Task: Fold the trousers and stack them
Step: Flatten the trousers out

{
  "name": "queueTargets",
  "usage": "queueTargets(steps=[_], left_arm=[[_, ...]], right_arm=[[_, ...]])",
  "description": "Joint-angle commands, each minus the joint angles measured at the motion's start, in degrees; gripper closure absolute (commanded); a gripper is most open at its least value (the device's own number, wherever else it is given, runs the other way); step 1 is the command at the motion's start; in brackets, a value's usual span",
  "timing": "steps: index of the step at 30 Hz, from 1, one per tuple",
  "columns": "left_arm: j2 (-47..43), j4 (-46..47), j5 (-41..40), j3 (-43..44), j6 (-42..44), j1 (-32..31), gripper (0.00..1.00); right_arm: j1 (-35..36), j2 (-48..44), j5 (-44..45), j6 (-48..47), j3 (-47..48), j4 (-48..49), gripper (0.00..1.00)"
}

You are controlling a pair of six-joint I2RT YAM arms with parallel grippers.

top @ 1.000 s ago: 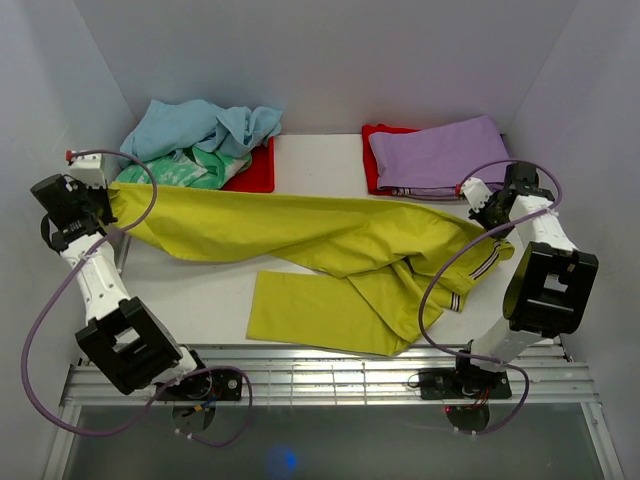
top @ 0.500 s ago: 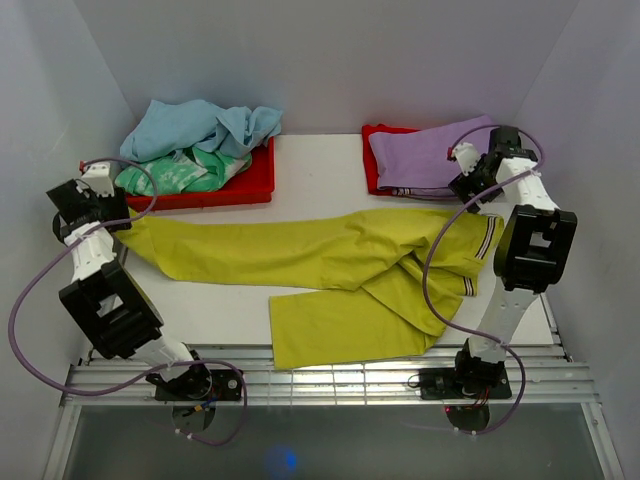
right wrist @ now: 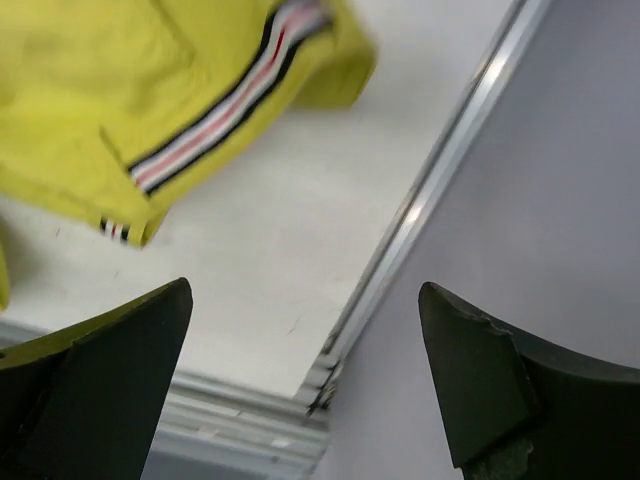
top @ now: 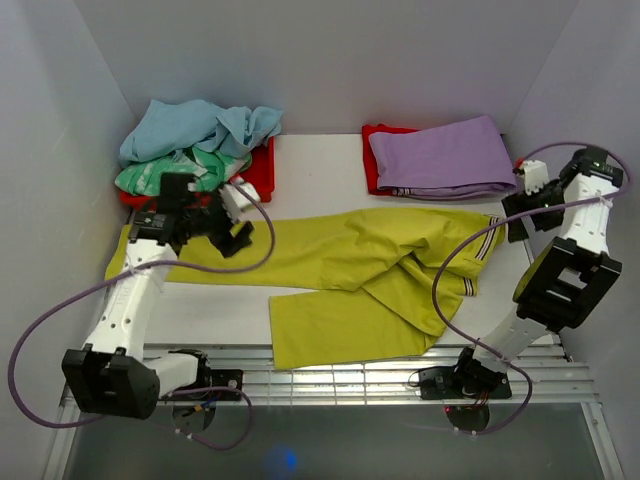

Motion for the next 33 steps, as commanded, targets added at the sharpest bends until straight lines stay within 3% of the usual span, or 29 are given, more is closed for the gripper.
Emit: queueTargets(steps=[1,3,6,12,15,23,29,33], left_arm=[[-3.7,-14.4,-0.3,-9.0,4.1,-16.1,0.14],[-4.2,-13.9,-1.8,-15.0,1.9,-27.5,0.15],[-3.8,-9.0,-7.6,-20.8,-2.0,-39.5,0.16],[1.6,0.3,-16.2,-26.2,-7.0,-50.8,0.16],[4.4,4.9,-21.2,-27.8,-8.1,-53.4,0.17],[7.5,8.6,-24.6,-26.9,-7.8,-53.4,0.17],[6.2,8.4,-23.3,-29.0,-7.3,-53.4,0.17],[4.3,6.8,-17.9,-30.0,-5.5,-53.4,0.14]], right_arm=[[-5.0,-2.0,-4.2,-5.0,-8.8,-10.8,0.00],[-7.4,-3.9,-4.3,-5.5,-15.6,-9.9,0.04],[-7.7,-6.3,-4.3,-4.1,-23.9,-6.7,0.06],[-7.7,-8.6,-8.1,4.7,-31.9,0.9,0.12],[-7.1,-8.7,-9.7,8.7,-35.0,3.2,0.15],[-3.5,-8.1,-11.7,15.2,-43.0,14.0,0.23],[-3.1,-7.9,-12.4,19.0,-45.1,20.4,0.24],[-3.0,-6.3,-11.9,20.1,-44.5,21.3,0.33]])
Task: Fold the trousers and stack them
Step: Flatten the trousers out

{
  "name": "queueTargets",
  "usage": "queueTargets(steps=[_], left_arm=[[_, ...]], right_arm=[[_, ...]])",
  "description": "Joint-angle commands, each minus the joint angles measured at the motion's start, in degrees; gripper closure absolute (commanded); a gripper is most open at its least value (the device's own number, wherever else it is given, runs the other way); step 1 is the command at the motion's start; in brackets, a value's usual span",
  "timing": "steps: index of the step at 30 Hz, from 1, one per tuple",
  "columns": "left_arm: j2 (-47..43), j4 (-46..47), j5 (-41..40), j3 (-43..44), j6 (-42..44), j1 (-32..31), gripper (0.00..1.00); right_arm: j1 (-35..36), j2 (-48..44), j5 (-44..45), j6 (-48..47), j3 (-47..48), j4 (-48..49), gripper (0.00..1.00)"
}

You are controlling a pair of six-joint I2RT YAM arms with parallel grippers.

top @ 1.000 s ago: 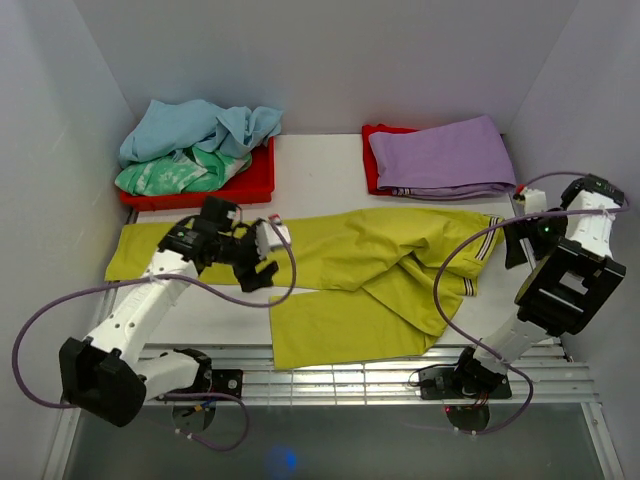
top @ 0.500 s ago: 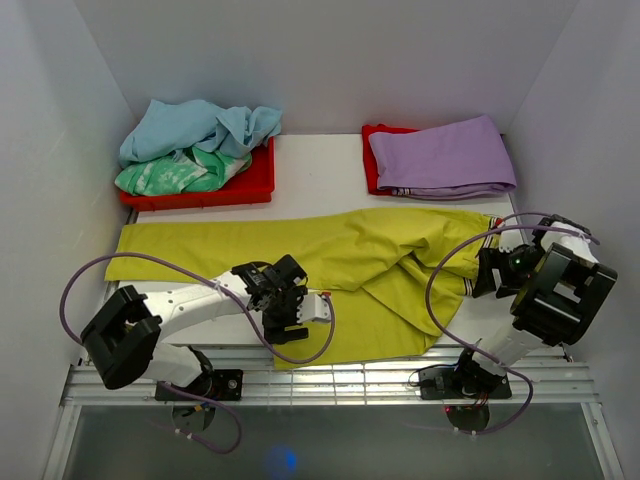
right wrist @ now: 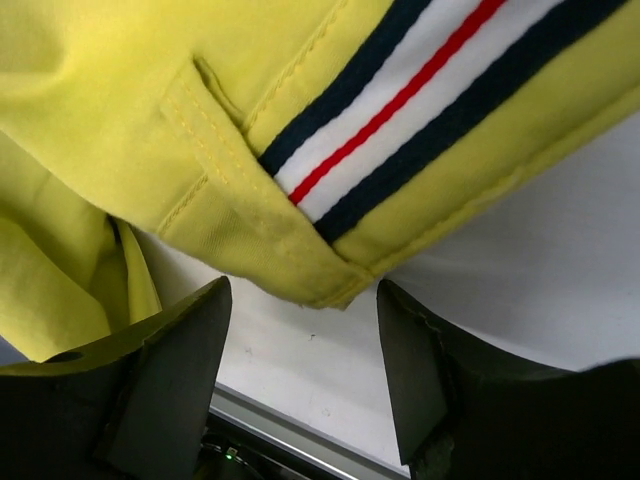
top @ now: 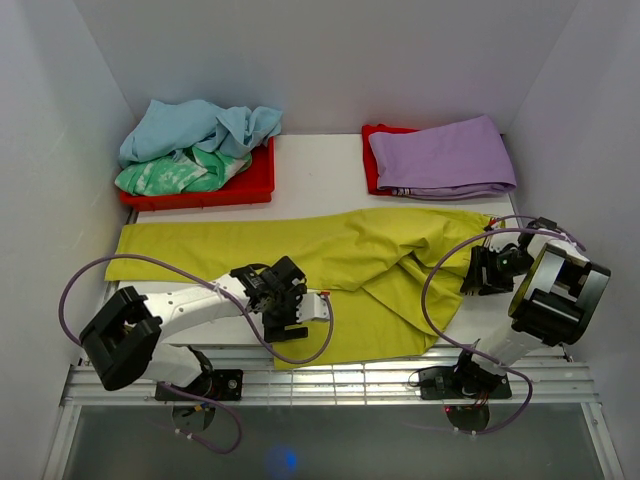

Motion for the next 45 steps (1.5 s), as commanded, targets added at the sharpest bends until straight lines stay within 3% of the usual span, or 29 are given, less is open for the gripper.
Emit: queueTargets(steps=[1,3,6,8,11,12,14,18,19,21,22,24,28,34,40,45], left_arm=[[-2.5,-0.6,5.0,-0.7,1.2,-0.1,0.13],[-1.1,-0.1,3.7,-0.8,1.1,-0.5,0.13],[2.5,2.7,-0.4,-1.6,0.7,-0.8,0.13],[5.3,4.2,-1.8,-1.5,0.8,-1.0,0.13],[8.7,5.2,-3.6,-1.2,0.9,-2.1,0.13],[9.2,5.3,-3.8,-1.1,1.0,-2.3,0.14],[10.4,5.9,-3.9,-1.3,1.1,-2.8,0.16],[12.2,6.0,-3.6,-2.3,1.7,-3.3,0.35],[12.5,6.1,-3.7,-2.6,1.7,-3.4,0.51],[12.1,5.8,-4.4,-3.6,2.0,-3.3,0.68],[11.6,5.6,-4.7,-3.7,2.0,-3.4,0.82],[9.9,3.8,-5.6,-3.5,1.4,-3.1,0.98],[0.5,-2.4,-5.1,0.4,1.1,0.0,1.00],[-8.8,-14.2,-6.2,5.7,6.6,11.3,1.00],[-17.4,-18.7,-7.7,3.1,22.3,29.0,1.00],[-18.5,-17.5,-7.6,1.2,35.7,47.5,1.00]], right_arm=[[0.3,2.0,0.0,1.5,-0.7,5.9,0.34],[0.5,2.4,-0.4,2.0,-0.4,5.8,0.38],[1.1,2.9,-0.6,2.2,-0.2,5.7,0.54],[1.5,3.3,-0.5,2.2,0.0,5.8,0.59],[1.8,3.5,-0.4,2.5,0.3,6.1,0.77],[1.8,3.5,-0.4,2.5,0.4,6.1,0.91],[1.8,3.0,0.3,2.0,0.7,5.4,0.92],[1.6,-0.1,1.7,0.7,1.0,4.5,0.92],[1.6,-0.8,1.9,0.5,1.2,4.1,0.92],[1.4,-2.3,2.3,-0.2,2.1,2.9,0.92],[1.2,-2.7,2.5,-0.4,2.4,2.5,0.92],[1.1,-4.1,3.5,-1.6,3.3,1.5,0.92],[-0.8,-5.3,6.4,-5.8,5.5,-1.2,0.92],[-6.1,-3.0,10.4,-13.9,15.0,-8.4,0.92],[-8.3,-0.6,14.6,-18.8,21.3,-11.0,0.92],[-9.5,1.3,17.2,-21.7,23.3,-10.6,0.92]])
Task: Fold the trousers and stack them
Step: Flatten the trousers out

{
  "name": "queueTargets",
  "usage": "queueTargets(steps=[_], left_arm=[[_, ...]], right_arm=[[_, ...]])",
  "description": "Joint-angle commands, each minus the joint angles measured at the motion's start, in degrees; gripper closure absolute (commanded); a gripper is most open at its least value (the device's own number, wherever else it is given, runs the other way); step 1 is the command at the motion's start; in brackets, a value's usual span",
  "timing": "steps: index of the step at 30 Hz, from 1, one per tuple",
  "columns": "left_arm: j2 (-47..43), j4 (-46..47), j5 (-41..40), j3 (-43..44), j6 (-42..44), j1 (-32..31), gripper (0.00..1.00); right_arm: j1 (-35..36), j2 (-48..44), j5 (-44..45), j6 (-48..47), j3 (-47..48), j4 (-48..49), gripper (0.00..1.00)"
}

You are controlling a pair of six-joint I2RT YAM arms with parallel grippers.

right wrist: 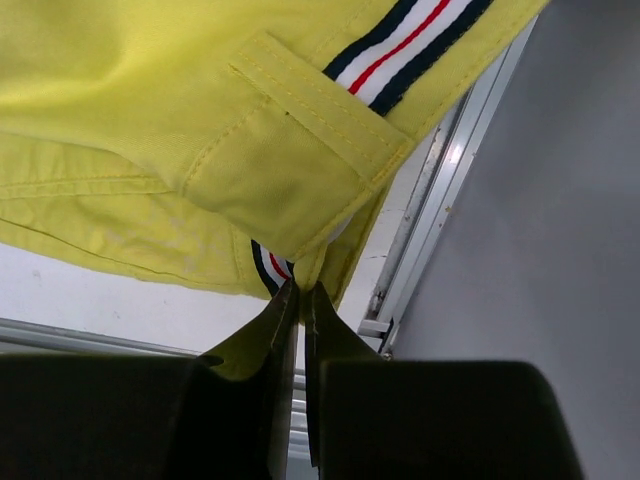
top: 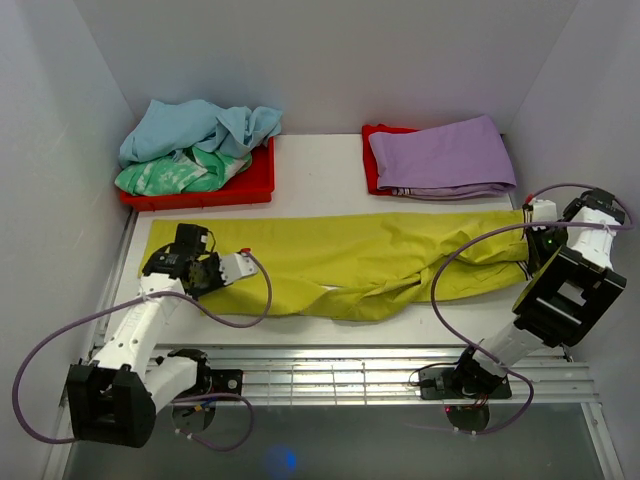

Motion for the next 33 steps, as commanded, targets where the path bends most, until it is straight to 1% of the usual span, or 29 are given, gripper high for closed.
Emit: queueTargets(steps=[1,3,4,5,6,7,10,13,16,19,22,24,25,26,29,32,33], left_arm=[[0.5,-0.6,-0.1,-0.8,13.4,13.8,1.00],[4.0,-0.2,0.3,0.7,18.3,19.5,1.00],[5.5,0.0,0.6,1.7,19.7,24.9,1.00],[7.3,0.0,1.5,2.7,20.8,27.3,1.00],[9.1,-0.2,2.1,5.6,22.5,29.8,1.00],[13.0,-1.3,2.7,7.1,23.2,33.8,1.00],[19.3,-3.3,3.3,11.9,24.5,38.8,1.00],[21.9,-6.4,2.5,13.2,26.5,40.5,1.00],[22.9,-8.5,1.1,12.5,28.0,41.0,1.00],[24.4,-8.4,-1.3,12.3,28.9,42.2,1.00],[28.0,-6.9,-3.2,14.1,28.1,43.9,1.00],[31.1,-6.2,-3.3,17.0,27.5,44.9,1.00],[32.3,-5.9,-5.4,18.1,27.3,45.7,1.00],[33.1,-5.9,-5.5,20.0,27.3,46.2,1.00],[34.9,-5.6,-6.6,20.9,28.1,47.3,1.00],[33.9,-5.5,-6.6,19.1,30.0,47.3,1.00],[33.2,-5.5,-6.6,17.1,31.3,47.2,1.00]], right_arm=[[-1.3,1.7,3.4,-4.5,2.7,-1.1,0.92],[-2.2,2.1,3.8,-5.6,3.0,-0.7,0.92],[-2.5,2.6,4.2,-6.0,3.0,-0.5,0.92],[-2.7,2.8,4.4,-6.6,2.9,-0.3,0.92],[-3.2,3.1,4.4,-6.8,2.9,0.1,0.92],[-3.3,3.4,4.7,-6.9,2.9,0.2,0.92],[-3.7,3.6,5.1,-7.7,2.2,1.0,0.92],[-3.8,2.9,6.1,-9.3,-0.3,2.9,0.92],[-4.3,1.8,8.0,-12.1,-2.8,5.7,0.92],[-6.0,2.1,9.2,-14.8,-2.9,6.9,0.92],[-7.6,3.5,9.6,-16.2,-2.2,7.7,0.92],[-8.5,4.0,9.7,-17.3,-2.2,8.6,0.92],[-8.7,3.9,9.7,-17.8,-2.6,9.0,0.92],[-9.0,3.7,9.6,-19.1,-3.5,9.8,0.92],[-9.3,1.7,9.7,-21.9,-6.1,9.8,0.92],[-9.3,-1.7,9.5,-25.8,-11.0,10.2,0.92],[-9.3,-3.5,9.6,-26.9,-13.6,10.9,0.92]])
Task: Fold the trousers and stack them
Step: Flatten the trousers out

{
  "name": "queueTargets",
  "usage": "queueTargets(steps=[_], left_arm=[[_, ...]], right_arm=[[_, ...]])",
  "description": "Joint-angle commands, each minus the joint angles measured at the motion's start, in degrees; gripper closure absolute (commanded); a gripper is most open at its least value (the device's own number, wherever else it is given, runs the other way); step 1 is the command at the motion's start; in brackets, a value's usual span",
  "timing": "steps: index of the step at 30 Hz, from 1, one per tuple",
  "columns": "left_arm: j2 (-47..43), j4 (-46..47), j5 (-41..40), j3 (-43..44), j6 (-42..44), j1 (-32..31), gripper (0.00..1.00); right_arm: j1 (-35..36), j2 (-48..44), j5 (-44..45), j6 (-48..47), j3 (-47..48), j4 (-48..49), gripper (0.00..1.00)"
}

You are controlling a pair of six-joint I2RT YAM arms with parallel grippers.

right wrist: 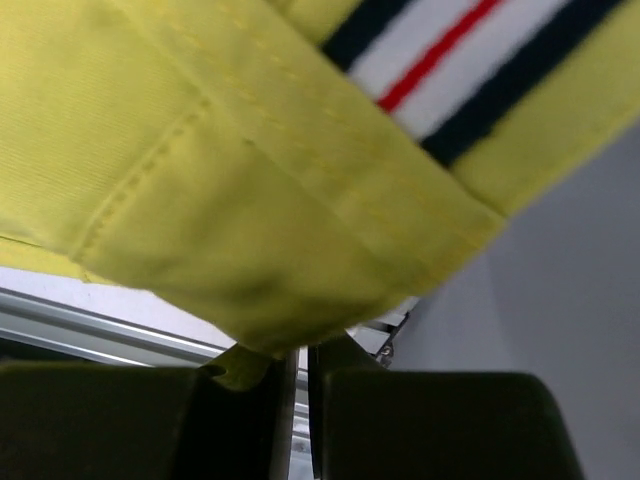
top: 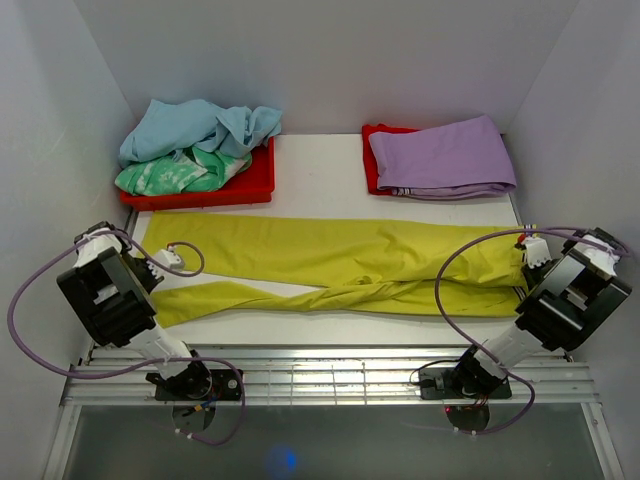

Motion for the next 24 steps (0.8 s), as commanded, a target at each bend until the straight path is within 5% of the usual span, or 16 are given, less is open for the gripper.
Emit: queueTargets(steps=[1,6,13,15,16,18,24], left_arm=[[-4.2,4.7,-7.1,-2.0,5.1,1.4,1.00],[-5.0,10.4,-9.5,-5.9,5.4,1.9,1.00],[0.7,14.6,-8.7,0.6,-1.4,2.1,0.97],[1.0,10.1,-5.3,4.6,-3.4,2.2,0.73],[0.8,7.3,1.9,6.6,-4.0,2.2,0.43],[0.7,-1.3,8.9,12.6,-7.1,1.8,0.02],[-3.6,-8.0,19.4,13.6,-7.4,1.7,0.02]], right_arm=[[-1.5,-6.3,5.7,-11.7,-4.1,7.8,0.92],[-3.2,-7.6,7.4,-15.2,-6.7,11.4,0.92],[-3.6,-5.4,6.5,-13.5,-1.6,10.8,0.92],[-3.0,-5.8,4.6,-12.8,-1.4,9.3,0.92],[-2.7,-6.1,3.8,-11.7,-1.5,8.8,0.92],[-1.5,-6.8,3.2,-10.7,-2.3,7.3,0.92],[0.1,-7.6,2.6,-6.8,-3.0,6.5,0.92]])
